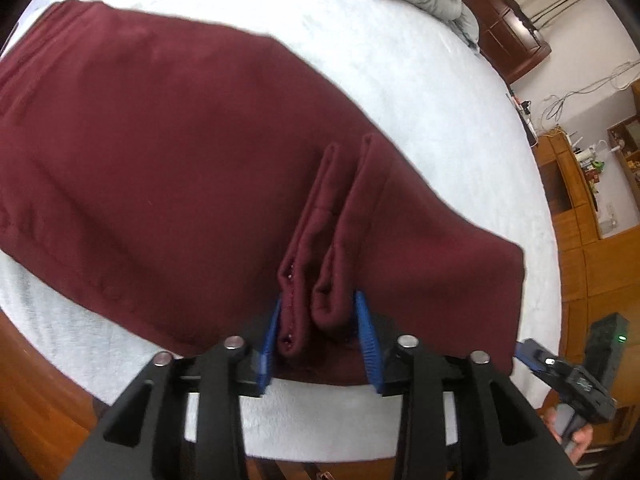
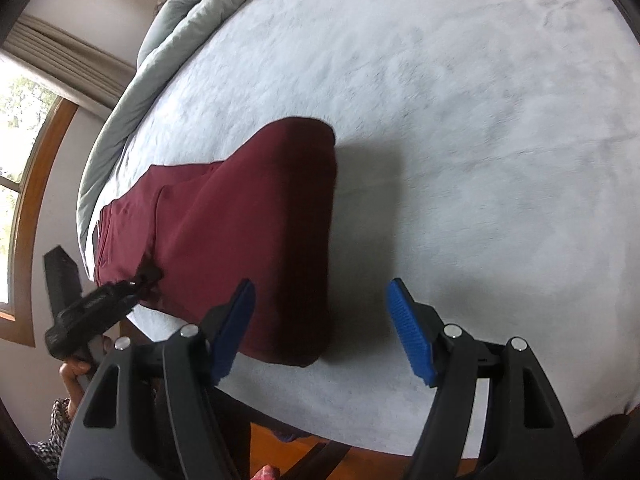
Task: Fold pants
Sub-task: 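Lay the folded section down with the left tool and open the right tool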
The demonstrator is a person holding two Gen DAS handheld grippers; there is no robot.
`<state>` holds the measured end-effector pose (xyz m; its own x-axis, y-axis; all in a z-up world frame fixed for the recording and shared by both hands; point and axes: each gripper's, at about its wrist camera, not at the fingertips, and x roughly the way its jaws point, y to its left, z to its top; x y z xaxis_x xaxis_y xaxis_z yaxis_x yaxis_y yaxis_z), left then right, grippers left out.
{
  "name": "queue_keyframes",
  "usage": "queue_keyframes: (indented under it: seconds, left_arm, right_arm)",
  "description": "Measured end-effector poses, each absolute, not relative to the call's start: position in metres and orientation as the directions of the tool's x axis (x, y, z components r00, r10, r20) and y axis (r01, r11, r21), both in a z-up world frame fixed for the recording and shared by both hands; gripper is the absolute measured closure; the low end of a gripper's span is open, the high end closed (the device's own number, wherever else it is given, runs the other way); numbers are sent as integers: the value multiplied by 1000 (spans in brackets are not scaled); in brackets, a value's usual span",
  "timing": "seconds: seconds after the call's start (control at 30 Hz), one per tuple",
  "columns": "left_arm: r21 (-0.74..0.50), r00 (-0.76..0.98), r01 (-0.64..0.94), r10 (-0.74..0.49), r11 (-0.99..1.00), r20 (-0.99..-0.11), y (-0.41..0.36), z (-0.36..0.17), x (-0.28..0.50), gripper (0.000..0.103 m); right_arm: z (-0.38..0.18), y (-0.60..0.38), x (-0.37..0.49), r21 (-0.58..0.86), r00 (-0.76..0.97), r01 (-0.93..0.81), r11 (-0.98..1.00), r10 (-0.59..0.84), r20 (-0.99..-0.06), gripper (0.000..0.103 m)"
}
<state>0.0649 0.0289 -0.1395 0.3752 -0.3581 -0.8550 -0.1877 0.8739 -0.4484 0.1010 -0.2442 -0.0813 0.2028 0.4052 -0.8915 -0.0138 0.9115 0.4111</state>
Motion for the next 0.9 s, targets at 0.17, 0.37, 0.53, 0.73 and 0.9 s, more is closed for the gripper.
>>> queue_keyframes:
  seconds: [0.17,0.37,0.53,0.73,0.9]
  left_arm:
    - [-400,452,-183,-285,898,-846,41,-108,73,42]
    - [-428,360,-164,-350,889,-865,34,-130,123,42]
    - [-464,311,-181,-397,867,-864,33,-147,138,42]
    - [-433,321,-138,-374,891,-870,26,-143,138,80]
    - [-470,497,-169,-337,866,-800,44,-117,109,94]
  right_arm:
    - [-89,-236,111,461,157,-41,886,462,-873,27]
    - [-113,-232,119,523,77,-16,852,522,-849,26]
    - [-116,-232,120,527,73,-33,849,528,-846,25]
    - [-116,-226,122,508,71,-70,859,512,-856,25]
    - [-114,-222,120,493,73,-84,866,498,-864,25]
